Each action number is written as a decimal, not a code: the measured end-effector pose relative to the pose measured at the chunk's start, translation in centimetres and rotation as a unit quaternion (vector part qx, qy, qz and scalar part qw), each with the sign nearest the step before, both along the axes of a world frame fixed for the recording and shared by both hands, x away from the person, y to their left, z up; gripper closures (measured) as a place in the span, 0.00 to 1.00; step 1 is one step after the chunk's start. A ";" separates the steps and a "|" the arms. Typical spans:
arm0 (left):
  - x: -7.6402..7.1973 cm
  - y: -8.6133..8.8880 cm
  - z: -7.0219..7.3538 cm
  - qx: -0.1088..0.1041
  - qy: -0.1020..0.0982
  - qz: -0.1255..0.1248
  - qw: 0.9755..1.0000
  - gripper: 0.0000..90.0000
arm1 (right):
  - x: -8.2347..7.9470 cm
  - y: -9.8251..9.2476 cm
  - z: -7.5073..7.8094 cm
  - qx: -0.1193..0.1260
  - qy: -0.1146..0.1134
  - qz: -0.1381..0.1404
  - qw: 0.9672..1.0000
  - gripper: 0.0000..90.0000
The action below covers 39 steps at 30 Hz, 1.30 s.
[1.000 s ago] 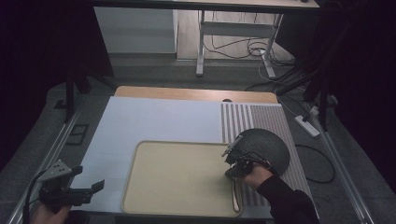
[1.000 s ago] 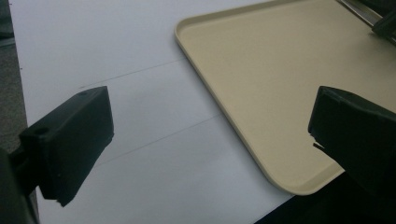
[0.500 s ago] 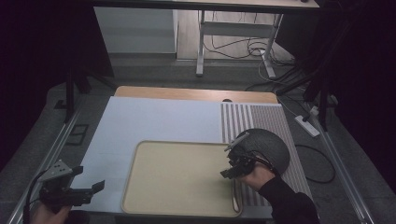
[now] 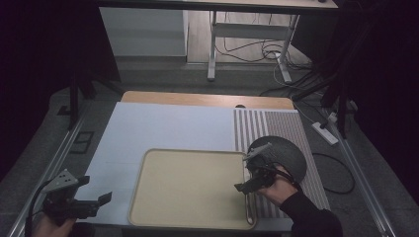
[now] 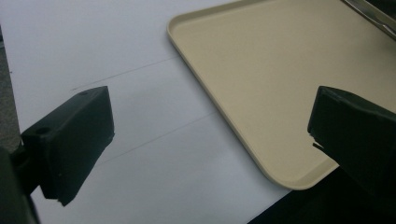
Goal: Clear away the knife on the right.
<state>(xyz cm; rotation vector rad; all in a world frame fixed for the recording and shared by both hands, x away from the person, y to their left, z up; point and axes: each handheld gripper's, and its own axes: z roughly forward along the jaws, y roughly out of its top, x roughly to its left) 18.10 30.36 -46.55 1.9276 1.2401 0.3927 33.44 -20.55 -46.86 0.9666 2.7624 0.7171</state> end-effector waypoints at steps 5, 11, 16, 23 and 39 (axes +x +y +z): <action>0.0 0.0 0.0 0.000 -0.001 -0.001 1.000 0.02 | -0.5 -1.4 0.5 0.015 -0.008 -0.013 1.000 0.01; 0.0 0.0 0.0 0.000 -0.001 0.000 1.000 0.02 | -1.1 -2.7 0.9 0.030 -0.012 -0.031 0.999 0.01; 0.0 0.0 0.0 0.000 -0.002 0.000 1.000 0.02 | -1.7 -4.0 1.2 0.048 -0.017 -0.049 0.997 0.00; -0.1 0.0 0.0 -0.002 -0.004 0.001 1.000 0.02 | -2.7 -5.4 1.4 0.057 -0.039 -0.070 0.995 0.00; -0.1 0.1 0.0 -0.002 -0.005 0.002 1.000 0.02 | -4.9 -9.3 1.7 0.082 -0.064 -0.132 0.986 0.00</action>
